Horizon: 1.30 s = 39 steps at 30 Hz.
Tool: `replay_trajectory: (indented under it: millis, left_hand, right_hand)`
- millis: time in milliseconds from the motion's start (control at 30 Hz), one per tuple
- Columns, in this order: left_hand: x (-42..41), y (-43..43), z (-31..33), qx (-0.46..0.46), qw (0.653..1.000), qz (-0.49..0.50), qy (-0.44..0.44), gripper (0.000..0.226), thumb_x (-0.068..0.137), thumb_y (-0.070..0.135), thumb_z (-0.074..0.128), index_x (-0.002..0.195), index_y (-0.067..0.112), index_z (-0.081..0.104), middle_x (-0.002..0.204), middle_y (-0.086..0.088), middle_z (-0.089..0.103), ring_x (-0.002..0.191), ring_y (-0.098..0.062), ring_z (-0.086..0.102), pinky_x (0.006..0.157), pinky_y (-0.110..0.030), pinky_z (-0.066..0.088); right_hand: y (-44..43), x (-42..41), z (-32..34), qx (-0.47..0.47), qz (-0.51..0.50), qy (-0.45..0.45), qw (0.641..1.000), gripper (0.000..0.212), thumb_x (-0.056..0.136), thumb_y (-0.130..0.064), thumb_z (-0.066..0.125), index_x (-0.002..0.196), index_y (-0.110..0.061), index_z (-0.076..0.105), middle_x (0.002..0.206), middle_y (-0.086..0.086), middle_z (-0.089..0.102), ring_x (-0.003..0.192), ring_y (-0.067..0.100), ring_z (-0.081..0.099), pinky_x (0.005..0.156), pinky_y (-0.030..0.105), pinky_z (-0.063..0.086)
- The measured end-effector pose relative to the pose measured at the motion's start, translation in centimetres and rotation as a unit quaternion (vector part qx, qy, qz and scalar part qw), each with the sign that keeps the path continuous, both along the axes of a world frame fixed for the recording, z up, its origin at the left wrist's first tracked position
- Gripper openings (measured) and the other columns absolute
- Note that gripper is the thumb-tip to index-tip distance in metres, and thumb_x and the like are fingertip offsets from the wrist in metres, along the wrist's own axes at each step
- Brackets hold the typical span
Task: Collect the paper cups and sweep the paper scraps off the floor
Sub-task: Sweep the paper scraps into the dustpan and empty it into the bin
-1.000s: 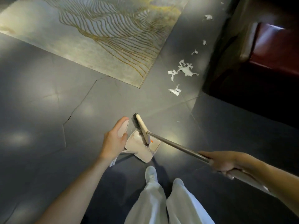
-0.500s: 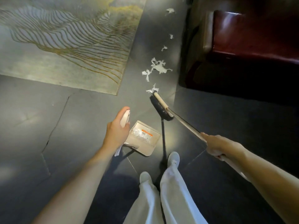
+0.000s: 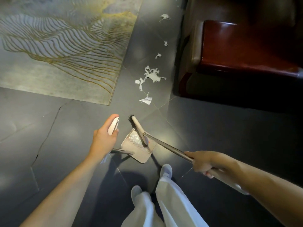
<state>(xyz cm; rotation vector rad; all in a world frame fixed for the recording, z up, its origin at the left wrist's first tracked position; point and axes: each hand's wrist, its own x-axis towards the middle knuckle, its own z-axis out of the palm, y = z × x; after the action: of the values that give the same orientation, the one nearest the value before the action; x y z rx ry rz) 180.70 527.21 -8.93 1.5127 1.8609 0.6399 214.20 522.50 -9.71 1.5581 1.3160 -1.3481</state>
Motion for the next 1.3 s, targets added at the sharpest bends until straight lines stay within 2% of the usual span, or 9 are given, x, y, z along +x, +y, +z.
replay_trajectory:
  millis: [100,267,600,733,800,867,933,1133,1300]
  left_hand:
    - [0.5,0.9,0.2,0.007,0.999,0.033,-0.010,0.050,0.089,0.008,0.059,0.123,0.043,0.050,0.099,-0.007,0.062,0.091,-0.036,0.057,0.080,-0.036,0.046]
    - [1.6,4.1,1.1,0.036,0.997,0.063,-0.004,0.048,0.090,0.009,0.055,0.129,0.036,0.049,0.103,-0.002,0.061,0.091,-0.033,0.054,0.080,-0.031,0.041]
    - [1.3,14.3,0.1,0.025,0.993,0.108,-0.035,0.048,0.090,0.012,0.054,0.127,0.043,0.049,0.105,-0.001,0.061,0.088,-0.027,0.056,0.080,-0.030,0.046]
    - [0.2,19.9,-0.2,0.025,0.990,0.131,-0.051,0.051,0.089,0.009,0.057,0.129,0.040,0.052,0.108,0.004,0.058,0.089,-0.016,0.055,0.071,-0.009,0.038]
    - [-0.1,21.6,0.1,0.034,0.991,0.122,-0.040,0.051,0.090,0.009,0.057,0.133,0.035,0.052,0.111,0.008,0.056,0.094,-0.011,0.053,0.073,-0.003,0.036]
    - [-0.1,22.7,0.4,0.032,0.990,0.130,-0.039,0.049,0.090,0.009,0.057,0.134,0.032,0.052,0.112,0.008,0.057,0.093,-0.017,0.057,0.077,-0.018,0.050]
    - [0.1,24.1,0.9,0.020,0.989,0.138,-0.042,0.048,0.090,0.009,0.055,0.134,0.030,0.052,0.113,0.003,0.060,0.093,-0.025,0.061,0.076,-0.034,0.057]
    - [0.7,27.4,1.6,0.019,0.997,0.080,0.000,0.047,0.091,0.004,0.054,0.137,0.012,0.050,0.123,-0.012,0.061,0.103,-0.031,0.060,0.078,-0.024,0.046]
    - [1.1,30.7,1.7,-0.041,0.994,0.101,0.005,0.037,0.096,0.013,0.051,0.131,0.002,0.052,0.109,-0.023,0.063,0.094,-0.037,0.063,0.065,-0.022,0.045]
  right_hand:
    - [1.9,1.7,1.9,0.015,-0.018,-0.005,1.000,0.090,0.083,-0.001,0.052,0.147,-0.050,0.012,0.086,0.010,0.061,0.034,0.009,0.052,0.039,0.022,0.047]
    - [6.6,1.6,3.9,0.141,0.047,-0.043,0.988,0.088,0.087,-0.004,0.053,0.151,-0.042,0.006,0.082,-0.001,0.049,0.058,0.013,0.059,0.037,0.020,0.046]
    - [21.5,-2.3,0.9,0.216,0.066,-0.067,0.972,0.085,0.087,0.002,0.055,0.154,-0.024,0.009,0.115,0.010,0.054,0.073,0.018,0.051,0.063,0.028,0.046]
    - [25.8,-3.9,-1.9,0.194,0.070,-0.076,0.976,0.083,0.090,0.000,0.054,0.154,-0.024,0.008,0.101,0.008,0.053,0.065,0.015,0.052,0.048,0.022,0.043]
    - [27.0,-4.5,-2.0,0.157,0.093,-0.068,0.981,0.082,0.090,-0.001,0.055,0.154,-0.025,0.011,0.104,0.005,0.055,0.072,0.014,0.054,0.058,0.023,0.048]
    - [27.3,-4.6,-1.6,0.111,0.090,-0.058,0.988,0.083,0.087,0.003,0.055,0.153,-0.029,0.015,0.129,0.007,0.053,0.083,0.015,0.056,0.061,0.022,0.051]
    - [27.2,-4.1,-0.3,0.062,0.101,-0.052,0.992,0.091,0.084,0.009,0.052,0.153,-0.035,0.012,0.140,0.009,0.048,0.078,0.016,0.059,0.045,0.018,0.048]
    - [29.4,-1.2,4.6,0.020,0.063,-0.051,0.996,0.085,0.092,-0.001,0.049,0.152,-0.039,0.002,0.107,0.017,0.064,0.054,0.013,0.058,0.045,0.021,0.050]
    - [35.5,-0.2,5.7,0.084,0.083,-0.063,0.991,0.089,0.087,0.002,0.055,0.153,-0.034,0.007,0.128,0.014,0.058,0.074,0.021,0.066,0.046,0.021,0.048]
